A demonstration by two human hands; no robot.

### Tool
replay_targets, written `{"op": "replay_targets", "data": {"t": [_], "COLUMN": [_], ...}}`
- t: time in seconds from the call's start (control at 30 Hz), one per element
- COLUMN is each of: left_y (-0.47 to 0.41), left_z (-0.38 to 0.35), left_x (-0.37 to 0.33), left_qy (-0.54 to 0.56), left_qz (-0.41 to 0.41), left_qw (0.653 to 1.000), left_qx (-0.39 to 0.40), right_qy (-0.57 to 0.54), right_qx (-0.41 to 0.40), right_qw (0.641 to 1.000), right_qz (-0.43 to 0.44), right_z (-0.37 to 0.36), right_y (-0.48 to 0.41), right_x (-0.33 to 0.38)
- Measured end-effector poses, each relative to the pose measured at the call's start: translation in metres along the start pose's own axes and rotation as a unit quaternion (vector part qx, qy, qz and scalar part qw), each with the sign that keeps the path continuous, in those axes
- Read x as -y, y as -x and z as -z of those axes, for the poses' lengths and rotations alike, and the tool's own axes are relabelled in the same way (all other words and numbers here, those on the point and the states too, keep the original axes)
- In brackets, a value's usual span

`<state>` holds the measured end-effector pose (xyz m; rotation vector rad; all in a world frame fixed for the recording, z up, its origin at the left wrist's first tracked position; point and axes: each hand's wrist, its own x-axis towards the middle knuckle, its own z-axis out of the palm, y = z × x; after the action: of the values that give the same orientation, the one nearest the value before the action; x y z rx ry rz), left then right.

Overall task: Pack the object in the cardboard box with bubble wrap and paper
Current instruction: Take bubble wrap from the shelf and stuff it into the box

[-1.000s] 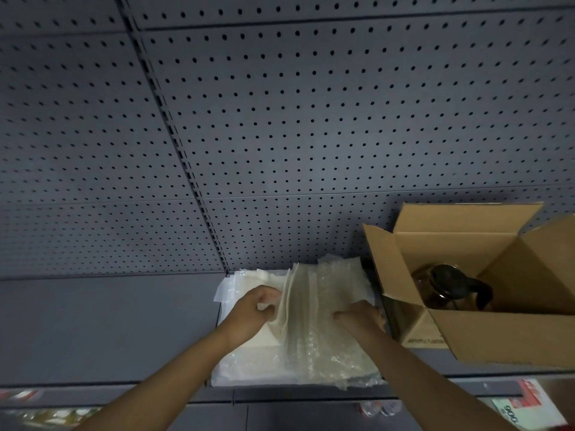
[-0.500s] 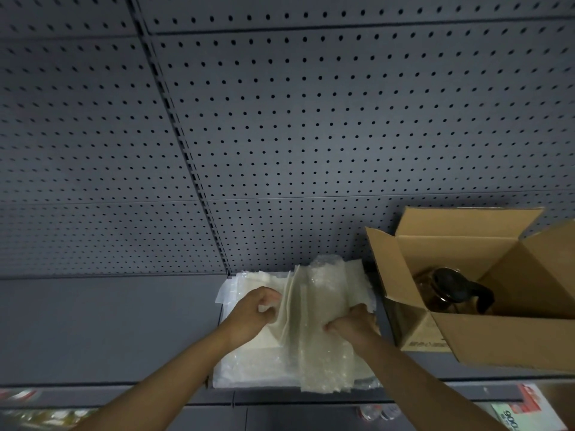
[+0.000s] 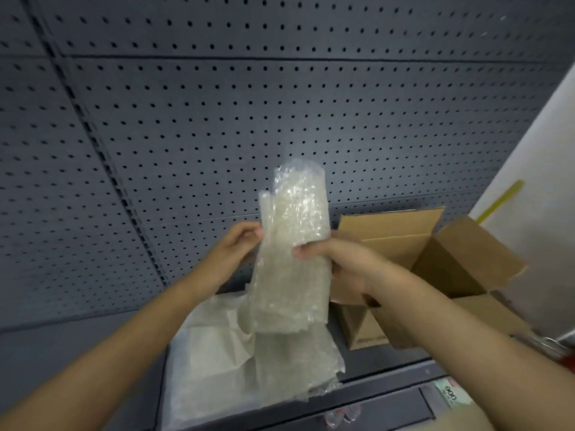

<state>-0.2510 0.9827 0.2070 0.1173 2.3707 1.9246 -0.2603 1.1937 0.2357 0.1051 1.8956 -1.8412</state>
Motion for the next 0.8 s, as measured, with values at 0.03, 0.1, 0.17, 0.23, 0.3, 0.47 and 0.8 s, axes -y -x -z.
{"op": "replay_targets", "data": {"t": [0.03,0.1,0.17,0.23,0.3,0.47,0.8], "left_y": [-0.006,-0.017,-0.029,-0.040,-0.051,-0.076,-0.122], "left_z": [-0.008,-0.026,-0.046,-0.067,-0.090,-0.152,-0.264], "left_x": [-0.011,-0.031,-0.044,-0.050,-0.054,-0.062,-0.025], "left_qy": [0.042,0.104,0.115,0.097,0.084,0.068,-0.097], "left_qz": [-0.005,-0.014,-0.032,-0.040,-0.044,-0.058,0.013], "left_qw": [0.999,0.994,0.993,0.994,0.996,0.996,0.995], "left_qx": [0.004,0.014,0.015,0.004,0.003,0.011,0.028], "right_qy": [0.006,0.003,-0.011,-0.019,-0.020,0.012,0.147], "right_qx": [0.001,-0.002,-0.006,-0.012,-0.029,-0.048,-0.111], "right_qw": [1.000,0.998,0.997,0.997,0.995,0.990,0.972], "right_qz": [0.023,0.055,0.070,0.077,0.091,0.129,0.149], "right_z": [0.008,0.026,0.048,0.072,0.097,0.162,0.338], "right_y": [0.004,0.012,0.017,0.020,0.021,0.025,0.002], "right_x": [0.008,0.016,0.017,0.012,0.006,-0.002,-0.037]}}
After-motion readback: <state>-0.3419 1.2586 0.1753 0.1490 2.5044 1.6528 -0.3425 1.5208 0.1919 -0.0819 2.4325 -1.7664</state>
